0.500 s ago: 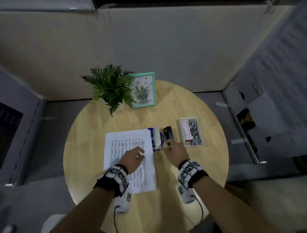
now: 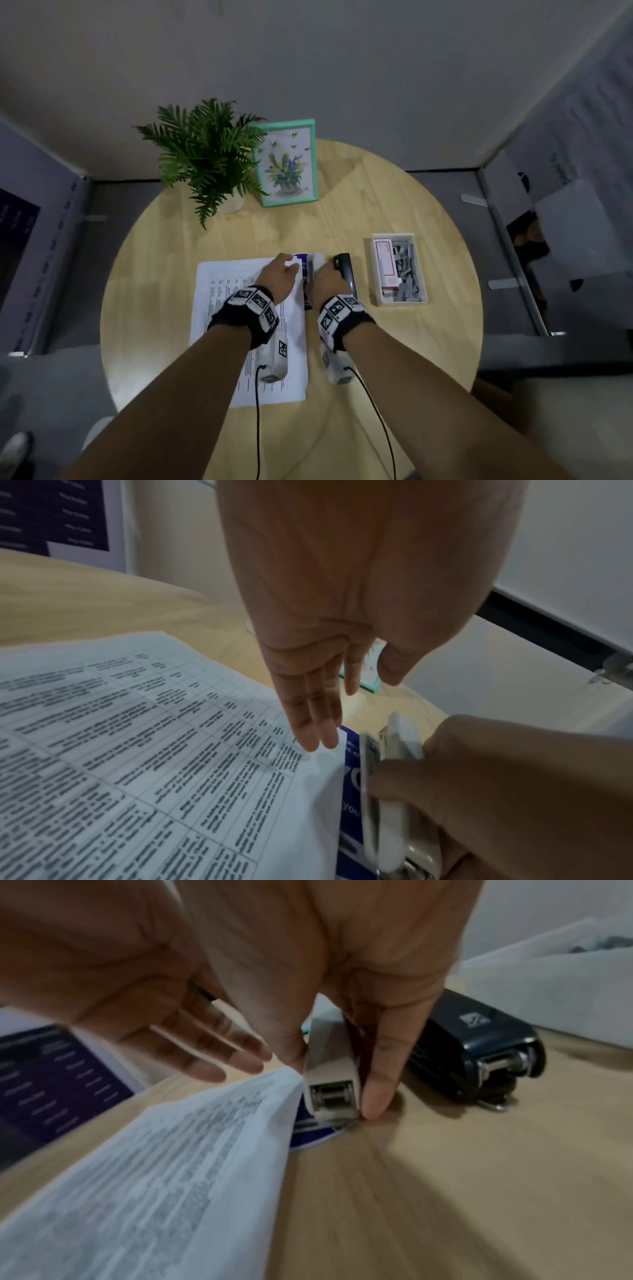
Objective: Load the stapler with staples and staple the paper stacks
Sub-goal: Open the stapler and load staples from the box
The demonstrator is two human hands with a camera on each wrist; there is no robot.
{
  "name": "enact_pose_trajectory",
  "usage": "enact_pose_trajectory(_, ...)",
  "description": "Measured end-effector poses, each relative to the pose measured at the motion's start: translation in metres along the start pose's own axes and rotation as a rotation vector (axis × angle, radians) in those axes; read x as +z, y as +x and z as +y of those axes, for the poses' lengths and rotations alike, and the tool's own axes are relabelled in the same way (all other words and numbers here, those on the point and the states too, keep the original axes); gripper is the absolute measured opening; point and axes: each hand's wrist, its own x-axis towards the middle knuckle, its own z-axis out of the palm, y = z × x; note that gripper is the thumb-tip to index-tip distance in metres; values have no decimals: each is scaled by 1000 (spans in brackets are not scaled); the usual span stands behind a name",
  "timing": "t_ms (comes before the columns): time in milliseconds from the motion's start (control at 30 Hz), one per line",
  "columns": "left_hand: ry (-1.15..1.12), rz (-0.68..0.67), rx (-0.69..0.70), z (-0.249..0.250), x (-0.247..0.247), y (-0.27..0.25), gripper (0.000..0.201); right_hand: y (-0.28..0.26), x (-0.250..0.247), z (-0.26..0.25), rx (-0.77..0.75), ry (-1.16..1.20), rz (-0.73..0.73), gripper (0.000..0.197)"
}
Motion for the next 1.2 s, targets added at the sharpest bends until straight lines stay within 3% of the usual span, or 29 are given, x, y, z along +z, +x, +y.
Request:
enact_pose_trajectory(233, -196, -46, -39, 15, 13, -12, 46, -28, -34, 18, -121, 313, -7, 24)
enact_pose_trajectory(367, -439, -64, -47, 25, 16, -35, 46, -56, -52, 29, -164, 566, -23, 25)
enact_pose_trajectory(500, -573, -128, 15, 34, 22, -62, 41, -83, -61, 36, -272, 560, 41, 25)
enact_pose_trajectory(667, -721, -189, 20, 43, 19, -73, 28, -103, -74, 31, -359, 592, 253, 16)
enact_pose_trajectory(800, -848, -203, 2, 49, 12, -73, 32, -114, -79, 29, -405, 676, 288, 21)
enact_pose_trajectory(967, -959, -231, -11, 49, 13, -75, 36, -130, -73, 35, -392, 747, 335, 31)
enact_pose_trajectory(1200, -1078, -165, -111, 48, 19, -74, 38, -154, -53, 57, -337, 853, 410, 28)
